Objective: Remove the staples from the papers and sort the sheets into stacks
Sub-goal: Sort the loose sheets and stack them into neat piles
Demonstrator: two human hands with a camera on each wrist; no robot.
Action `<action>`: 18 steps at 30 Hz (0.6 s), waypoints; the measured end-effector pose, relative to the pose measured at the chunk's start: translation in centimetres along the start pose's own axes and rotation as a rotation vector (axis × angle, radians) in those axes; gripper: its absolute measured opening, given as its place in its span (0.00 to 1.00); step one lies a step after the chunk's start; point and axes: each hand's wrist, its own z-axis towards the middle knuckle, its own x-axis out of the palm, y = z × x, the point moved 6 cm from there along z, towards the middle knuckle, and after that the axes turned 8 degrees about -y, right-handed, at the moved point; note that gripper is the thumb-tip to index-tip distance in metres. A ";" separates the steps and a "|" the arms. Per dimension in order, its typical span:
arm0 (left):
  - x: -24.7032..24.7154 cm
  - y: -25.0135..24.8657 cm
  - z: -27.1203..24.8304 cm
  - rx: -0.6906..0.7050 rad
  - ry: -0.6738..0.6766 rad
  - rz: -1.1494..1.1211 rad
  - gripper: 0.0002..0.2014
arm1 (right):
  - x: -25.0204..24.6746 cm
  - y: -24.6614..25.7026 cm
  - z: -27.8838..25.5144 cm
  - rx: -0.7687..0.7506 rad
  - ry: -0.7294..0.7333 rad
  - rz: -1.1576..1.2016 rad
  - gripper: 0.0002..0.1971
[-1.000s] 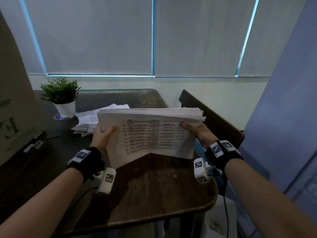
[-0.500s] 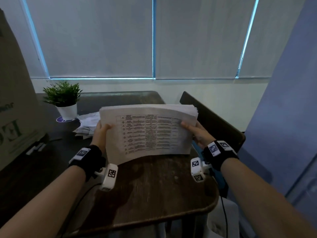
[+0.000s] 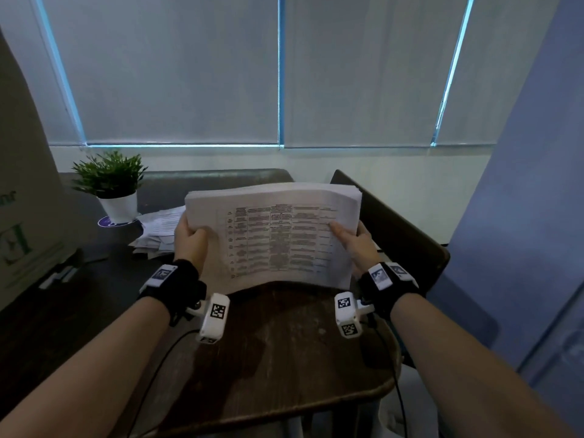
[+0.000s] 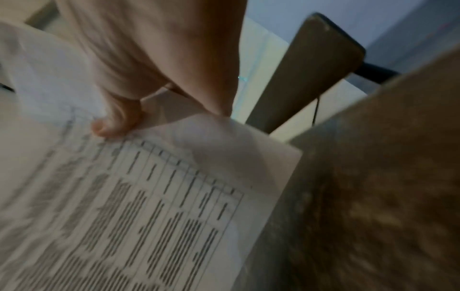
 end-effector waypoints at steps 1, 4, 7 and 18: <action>-0.1 -0.3 0.2 0.013 0.020 -0.006 0.23 | -0.3 0.3 0.0 -0.010 0.016 0.020 0.15; -0.8 -0.3 0.2 0.017 0.081 -0.038 0.19 | -1.0 1.0 -0.5 -0.031 0.108 0.076 0.23; -0.4 1.0 -0.8 -0.065 0.137 -0.059 0.19 | -1.0 0.5 -0.7 -0.006 0.173 0.000 0.34; -0.2 2.6 0.7 -0.153 0.036 0.006 0.17 | -1.0 -0.4 -0.3 0.072 0.089 0.072 0.42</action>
